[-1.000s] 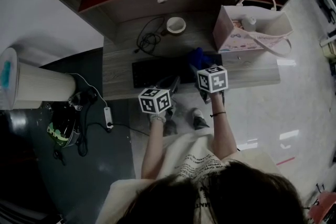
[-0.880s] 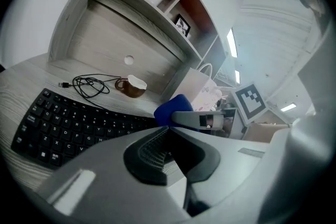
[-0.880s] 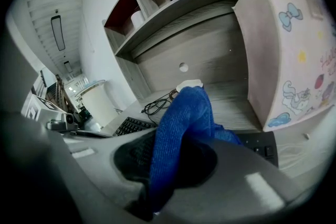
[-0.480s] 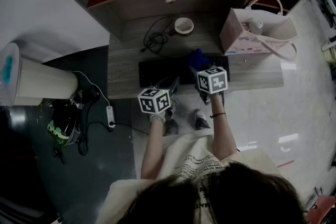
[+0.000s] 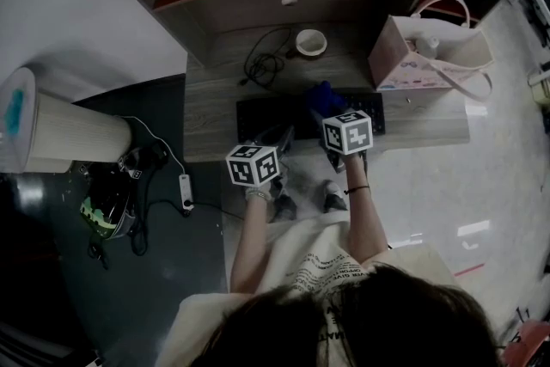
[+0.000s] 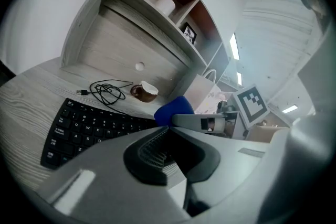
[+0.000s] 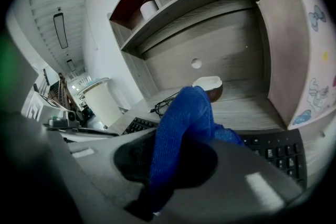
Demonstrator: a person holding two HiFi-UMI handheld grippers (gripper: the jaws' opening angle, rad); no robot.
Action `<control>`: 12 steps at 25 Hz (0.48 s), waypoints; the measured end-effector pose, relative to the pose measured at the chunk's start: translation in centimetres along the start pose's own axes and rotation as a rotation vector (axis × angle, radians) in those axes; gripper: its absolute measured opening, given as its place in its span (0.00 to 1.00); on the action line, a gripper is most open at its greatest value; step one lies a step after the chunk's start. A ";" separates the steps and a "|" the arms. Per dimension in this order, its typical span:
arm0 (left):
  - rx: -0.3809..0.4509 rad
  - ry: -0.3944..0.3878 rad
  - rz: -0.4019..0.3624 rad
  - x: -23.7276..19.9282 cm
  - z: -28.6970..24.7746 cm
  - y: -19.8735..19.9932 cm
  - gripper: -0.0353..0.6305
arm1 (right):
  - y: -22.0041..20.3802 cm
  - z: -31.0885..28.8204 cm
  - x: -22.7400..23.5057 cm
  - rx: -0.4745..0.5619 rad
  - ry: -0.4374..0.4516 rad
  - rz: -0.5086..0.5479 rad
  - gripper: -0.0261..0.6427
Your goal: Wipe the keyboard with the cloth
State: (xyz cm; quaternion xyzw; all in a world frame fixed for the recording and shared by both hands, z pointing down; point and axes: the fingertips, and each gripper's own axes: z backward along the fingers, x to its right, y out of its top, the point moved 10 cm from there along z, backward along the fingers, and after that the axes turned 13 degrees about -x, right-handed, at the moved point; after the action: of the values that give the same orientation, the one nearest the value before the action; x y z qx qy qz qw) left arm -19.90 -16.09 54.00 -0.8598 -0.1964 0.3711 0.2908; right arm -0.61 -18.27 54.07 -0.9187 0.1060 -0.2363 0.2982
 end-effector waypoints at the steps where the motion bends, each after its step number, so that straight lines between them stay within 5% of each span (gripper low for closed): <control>1: 0.000 0.000 0.001 -0.2 0.1 0.0 0.06 | 0.0 -0.1 -0.2 0.000 0.000 0.000 0.13; 12: -0.007 -0.005 -0.002 -2.0 1.3 0.1 0.06 | 0.3 -1.5 -1.9 -0.002 -0.001 0.002 0.13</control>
State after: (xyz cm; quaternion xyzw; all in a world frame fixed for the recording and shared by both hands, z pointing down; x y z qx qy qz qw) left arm -22.13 -16.78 54.24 -0.8596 -0.1994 0.3722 0.2877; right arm -3.00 -18.64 54.28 -0.9190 0.1070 -0.2355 0.2975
